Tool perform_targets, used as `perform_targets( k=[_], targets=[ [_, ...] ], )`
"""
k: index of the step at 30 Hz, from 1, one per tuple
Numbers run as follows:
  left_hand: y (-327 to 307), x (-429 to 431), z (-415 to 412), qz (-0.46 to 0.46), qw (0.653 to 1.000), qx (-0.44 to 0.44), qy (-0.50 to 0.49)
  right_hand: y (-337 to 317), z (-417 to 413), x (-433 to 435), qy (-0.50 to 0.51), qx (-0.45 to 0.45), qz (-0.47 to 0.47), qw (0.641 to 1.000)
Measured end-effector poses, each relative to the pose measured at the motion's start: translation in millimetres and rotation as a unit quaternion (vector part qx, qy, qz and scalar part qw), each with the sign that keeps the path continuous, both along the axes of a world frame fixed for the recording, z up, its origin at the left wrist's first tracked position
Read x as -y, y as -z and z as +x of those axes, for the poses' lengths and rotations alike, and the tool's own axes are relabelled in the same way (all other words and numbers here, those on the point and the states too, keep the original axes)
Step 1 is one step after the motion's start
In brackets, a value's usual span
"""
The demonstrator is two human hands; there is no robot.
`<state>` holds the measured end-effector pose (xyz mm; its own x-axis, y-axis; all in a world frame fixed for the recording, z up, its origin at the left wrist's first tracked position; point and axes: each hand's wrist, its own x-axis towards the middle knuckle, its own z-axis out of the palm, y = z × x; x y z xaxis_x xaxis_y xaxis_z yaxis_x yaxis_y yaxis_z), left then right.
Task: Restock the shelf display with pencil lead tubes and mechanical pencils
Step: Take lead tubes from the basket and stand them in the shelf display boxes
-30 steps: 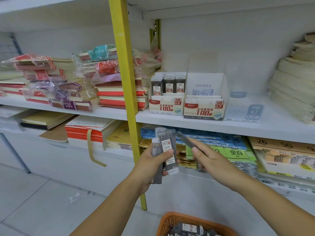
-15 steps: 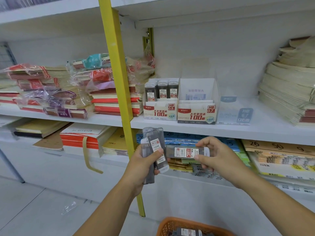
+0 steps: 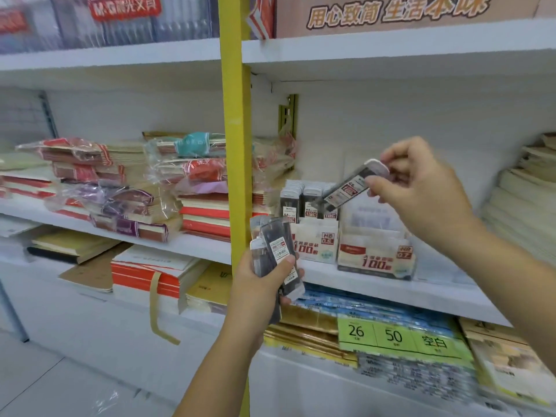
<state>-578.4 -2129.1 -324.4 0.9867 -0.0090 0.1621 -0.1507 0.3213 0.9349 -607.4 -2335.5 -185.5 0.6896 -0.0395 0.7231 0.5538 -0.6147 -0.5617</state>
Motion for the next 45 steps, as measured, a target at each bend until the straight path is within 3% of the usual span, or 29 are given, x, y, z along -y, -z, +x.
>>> perform_targets(
  k=[5, 16, 23, 27, 30, 34, 39, 45],
  targets=[
    [5.7, -13.0, 14.7, -0.033, 0.999, -0.009, -0.033, -18.4, 50.8, -35.1, 0.031, -0.029, -0.156, 0.987],
    [8.3, -19.6, 30.2, -0.049, 0.999, -0.016, -0.017, 2.2, 106.8, -62.1, 0.043, -0.044, -0.286, 0.956],
    [4.7, -20.5, 24.8, -0.03, 0.999, -0.015, 0.004, 18.2, 107.3, -63.1, 0.123, -0.009, -0.362, 0.924],
    [3.3, -20.5, 19.3, -0.008, 1.0, -0.023, 0.01, 32.1, 72.1, -61.2, 0.075, 0.003, -0.264, 0.962],
    [2.7, -20.1, 15.2, 0.016, 1.0, -0.014, 0.015, 50.5, 44.4, -65.2, -0.018, -0.105, -0.139, 0.985],
    [1.0, -15.5, 5.4, 0.005, 0.999, -0.011, 0.034, 71.8, 19.7, -62.9, -0.108, -0.234, 0.012, 0.966],
    [-0.3, -12.3, -1.9, -0.021, 0.998, -0.018, 0.048, 103.0, 2.8, -59.3, -0.057, -0.286, 0.026, 0.956],
    [3.0, -16.0, -1.6, -0.01, 0.998, -0.036, 0.049, 112.0, 2.2, -58.5, -0.068, -0.296, 0.124, 0.945]
  ],
)
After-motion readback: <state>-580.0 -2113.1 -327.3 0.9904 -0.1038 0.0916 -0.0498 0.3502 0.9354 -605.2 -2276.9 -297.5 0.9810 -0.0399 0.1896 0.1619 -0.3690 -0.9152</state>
